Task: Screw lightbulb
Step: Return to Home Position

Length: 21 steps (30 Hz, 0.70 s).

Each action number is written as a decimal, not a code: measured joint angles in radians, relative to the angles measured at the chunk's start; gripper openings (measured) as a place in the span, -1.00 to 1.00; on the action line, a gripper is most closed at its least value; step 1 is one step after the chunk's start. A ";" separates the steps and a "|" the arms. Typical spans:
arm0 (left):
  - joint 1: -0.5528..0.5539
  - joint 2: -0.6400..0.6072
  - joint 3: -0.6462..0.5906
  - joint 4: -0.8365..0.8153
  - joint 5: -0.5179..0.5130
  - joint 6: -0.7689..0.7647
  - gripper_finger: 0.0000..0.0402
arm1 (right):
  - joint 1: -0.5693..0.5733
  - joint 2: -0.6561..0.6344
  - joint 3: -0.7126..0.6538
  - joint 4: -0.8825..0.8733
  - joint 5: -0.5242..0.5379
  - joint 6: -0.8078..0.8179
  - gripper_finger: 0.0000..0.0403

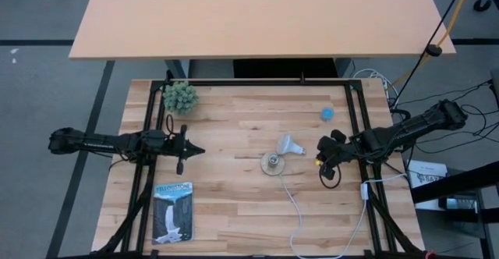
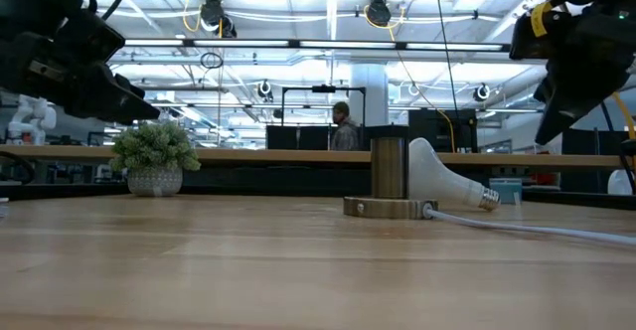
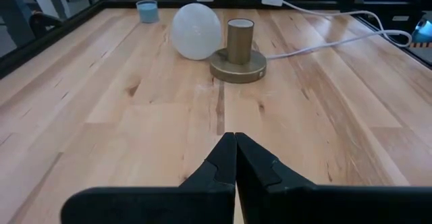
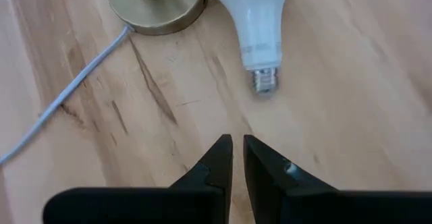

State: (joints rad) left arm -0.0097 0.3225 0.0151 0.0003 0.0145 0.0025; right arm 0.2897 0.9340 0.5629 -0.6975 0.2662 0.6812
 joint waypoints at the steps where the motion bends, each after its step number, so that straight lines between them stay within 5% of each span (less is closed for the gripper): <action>1: 0.000 0.000 0.000 0.000 0.000 0.000 -1.00 | 0.000 -0.005 0.000 0.000 0.014 -0.021 -0.84; 6: 0.000 0.000 0.000 0.001 0.000 0.000 -1.00 | 0.000 -0.092 -0.002 0.109 0.105 -0.246 -0.84; 12: 0.000 0.000 0.000 0.000 0.001 0.000 -1.00 | -0.003 -0.256 -0.148 0.435 0.089 -0.569 -0.84; 21: 0.000 0.000 0.000 0.000 0.001 0.001 -1.00 | -0.095 -0.567 -0.465 0.818 -0.162 -0.673 -0.84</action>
State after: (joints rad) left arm -0.0101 0.3225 0.0151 0.0002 0.0151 0.0036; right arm 0.1946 0.3671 0.0975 0.1210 0.1043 0.0078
